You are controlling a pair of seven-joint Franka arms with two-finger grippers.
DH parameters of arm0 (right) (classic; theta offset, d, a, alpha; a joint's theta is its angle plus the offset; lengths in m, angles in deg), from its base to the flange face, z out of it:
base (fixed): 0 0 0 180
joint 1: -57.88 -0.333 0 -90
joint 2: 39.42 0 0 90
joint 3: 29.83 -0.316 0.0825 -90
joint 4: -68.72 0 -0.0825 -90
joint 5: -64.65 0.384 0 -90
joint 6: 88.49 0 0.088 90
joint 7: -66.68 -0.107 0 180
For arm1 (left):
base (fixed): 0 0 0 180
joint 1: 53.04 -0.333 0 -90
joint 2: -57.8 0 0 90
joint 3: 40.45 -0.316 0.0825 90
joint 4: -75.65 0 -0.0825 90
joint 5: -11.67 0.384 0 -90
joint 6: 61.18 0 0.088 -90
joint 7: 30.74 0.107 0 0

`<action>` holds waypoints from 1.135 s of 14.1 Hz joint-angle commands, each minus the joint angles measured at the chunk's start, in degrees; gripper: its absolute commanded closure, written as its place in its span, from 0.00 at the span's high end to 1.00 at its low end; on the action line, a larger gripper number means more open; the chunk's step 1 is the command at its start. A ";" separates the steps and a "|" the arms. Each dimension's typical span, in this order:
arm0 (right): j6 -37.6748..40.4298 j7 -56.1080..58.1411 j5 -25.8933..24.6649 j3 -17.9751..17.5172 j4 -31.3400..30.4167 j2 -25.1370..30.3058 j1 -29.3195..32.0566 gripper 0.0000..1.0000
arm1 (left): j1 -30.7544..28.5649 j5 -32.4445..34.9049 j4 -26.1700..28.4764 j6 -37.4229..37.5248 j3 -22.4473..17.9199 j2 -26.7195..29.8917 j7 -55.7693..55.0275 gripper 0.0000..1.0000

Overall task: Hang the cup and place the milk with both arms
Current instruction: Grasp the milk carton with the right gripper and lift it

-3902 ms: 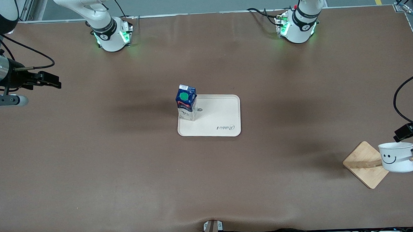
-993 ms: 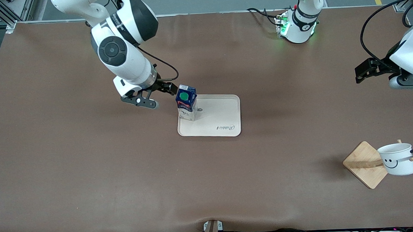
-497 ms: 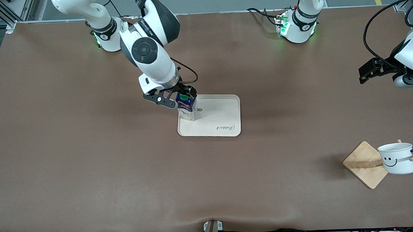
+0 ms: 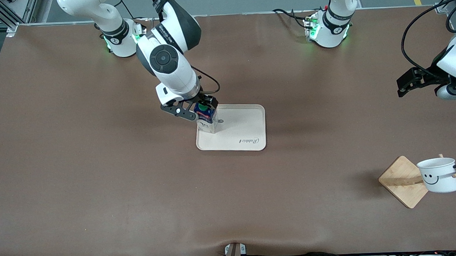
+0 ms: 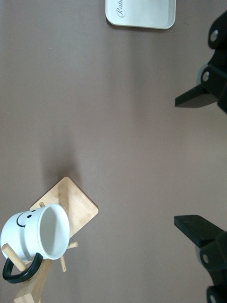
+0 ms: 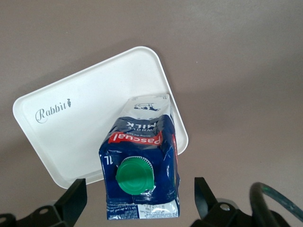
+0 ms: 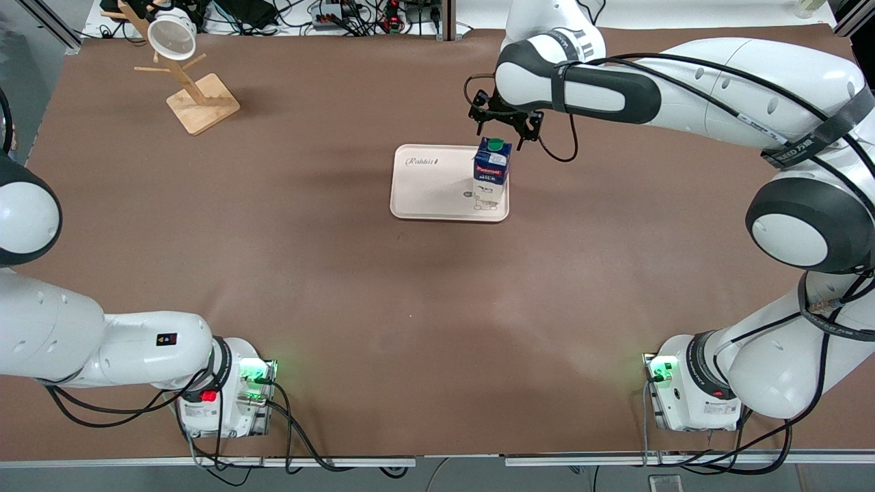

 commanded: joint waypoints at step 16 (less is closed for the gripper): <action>-2.62 -1.14 -4.94 0.64 -0.06 -2.88 -3.29 1.00 | 0.42 -1.64 0.57 -1.37 -0.43 0.13 0.60 1.00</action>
